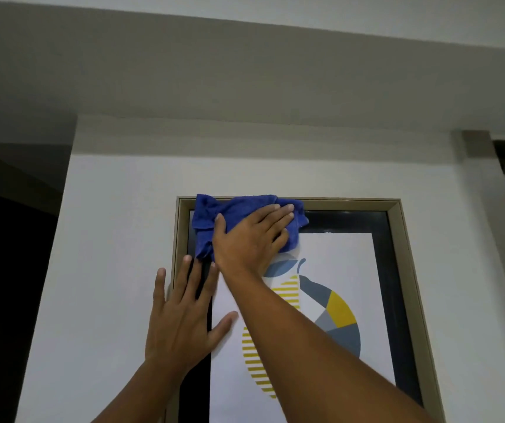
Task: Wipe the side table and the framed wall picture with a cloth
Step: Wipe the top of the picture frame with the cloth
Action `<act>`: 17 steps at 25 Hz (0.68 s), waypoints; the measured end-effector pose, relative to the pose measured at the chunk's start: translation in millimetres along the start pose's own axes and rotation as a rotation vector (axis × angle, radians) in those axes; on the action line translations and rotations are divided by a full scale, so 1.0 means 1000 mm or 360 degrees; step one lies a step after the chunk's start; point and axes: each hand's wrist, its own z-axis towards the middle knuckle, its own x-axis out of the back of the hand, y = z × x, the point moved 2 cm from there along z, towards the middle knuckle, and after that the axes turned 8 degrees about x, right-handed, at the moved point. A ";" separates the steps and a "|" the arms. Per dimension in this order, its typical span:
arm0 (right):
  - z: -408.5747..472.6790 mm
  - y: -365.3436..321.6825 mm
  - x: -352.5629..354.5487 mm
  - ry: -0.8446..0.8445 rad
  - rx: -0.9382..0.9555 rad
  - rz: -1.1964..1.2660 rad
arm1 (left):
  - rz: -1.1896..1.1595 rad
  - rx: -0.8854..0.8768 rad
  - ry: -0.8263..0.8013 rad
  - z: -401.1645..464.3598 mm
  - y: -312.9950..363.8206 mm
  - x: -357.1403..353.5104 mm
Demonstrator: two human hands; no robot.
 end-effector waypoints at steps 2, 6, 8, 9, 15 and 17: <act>0.002 0.019 0.006 0.0032 0.0105 -0.0114 | 0.0007 -0.0016 0.0000 0.000 -0.001 0.001; 0.032 0.091 0.040 0.0186 0.0018 -0.0306 | -0.0039 -0.0018 -0.0002 -0.001 -0.003 0.001; 0.049 0.130 0.063 0.0217 -0.0100 -0.0333 | -0.0053 -0.0040 -0.0014 0.000 -0.004 -0.001; 0.055 0.144 0.071 0.0219 -0.0137 -0.0329 | -0.0063 -0.0055 -0.0014 0.000 -0.004 -0.001; 0.044 0.113 0.059 0.0211 -0.0200 -0.0160 | -0.0129 -0.0094 -0.0026 0.000 -0.002 0.002; 0.025 0.073 0.040 0.0104 -0.0106 -0.0121 | -0.0125 -0.0106 -0.0022 0.000 -0.001 0.002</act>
